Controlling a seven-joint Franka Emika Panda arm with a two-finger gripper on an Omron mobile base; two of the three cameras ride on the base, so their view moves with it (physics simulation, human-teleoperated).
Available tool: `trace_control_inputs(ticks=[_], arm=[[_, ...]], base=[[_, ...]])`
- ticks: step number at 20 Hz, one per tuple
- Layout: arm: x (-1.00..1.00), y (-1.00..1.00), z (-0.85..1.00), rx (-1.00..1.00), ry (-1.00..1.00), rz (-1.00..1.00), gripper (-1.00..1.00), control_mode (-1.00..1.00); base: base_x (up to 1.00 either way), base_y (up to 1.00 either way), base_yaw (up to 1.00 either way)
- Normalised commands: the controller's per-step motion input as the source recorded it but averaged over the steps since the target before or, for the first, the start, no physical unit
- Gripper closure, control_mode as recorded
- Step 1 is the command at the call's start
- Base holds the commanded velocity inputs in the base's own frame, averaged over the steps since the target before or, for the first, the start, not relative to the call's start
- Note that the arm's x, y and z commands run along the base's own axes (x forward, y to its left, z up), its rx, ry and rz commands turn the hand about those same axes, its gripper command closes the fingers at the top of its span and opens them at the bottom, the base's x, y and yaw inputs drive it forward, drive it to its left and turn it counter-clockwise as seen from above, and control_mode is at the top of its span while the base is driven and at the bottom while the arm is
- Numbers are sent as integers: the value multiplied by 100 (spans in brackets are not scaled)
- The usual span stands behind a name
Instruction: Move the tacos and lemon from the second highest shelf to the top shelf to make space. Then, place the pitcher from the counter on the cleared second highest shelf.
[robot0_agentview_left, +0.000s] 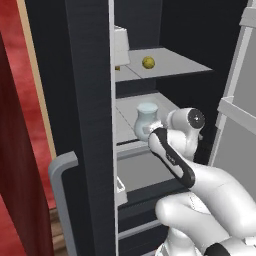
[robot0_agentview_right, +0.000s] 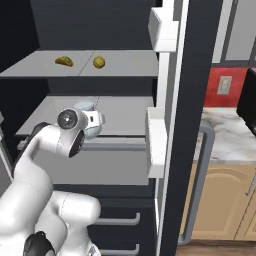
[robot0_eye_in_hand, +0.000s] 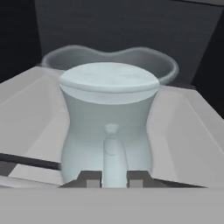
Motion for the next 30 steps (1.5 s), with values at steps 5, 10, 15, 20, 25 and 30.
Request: trace_control_inputs(ticks=[5, 10, 15, 20, 25, 30], arm=[[50, 2, 0, 8, 0, -1, 100, -100], [46, 17, 0, 0, 2, 0, 100, -100], [52, 21, -17, -3, 1, 0, 100, -100], [35, 15, -44, -3, -3, 0, 100, -100], [15, 1, -67, 1, -16, 0, 100, -100], [0, 0, -85, 6, -34, 0, 100, -100]], base=[[0, 0, 0], [0, 0, 0], [0, 0, 0], [0, 0, 0], [0, 0, 0], [0, 0, 0]])
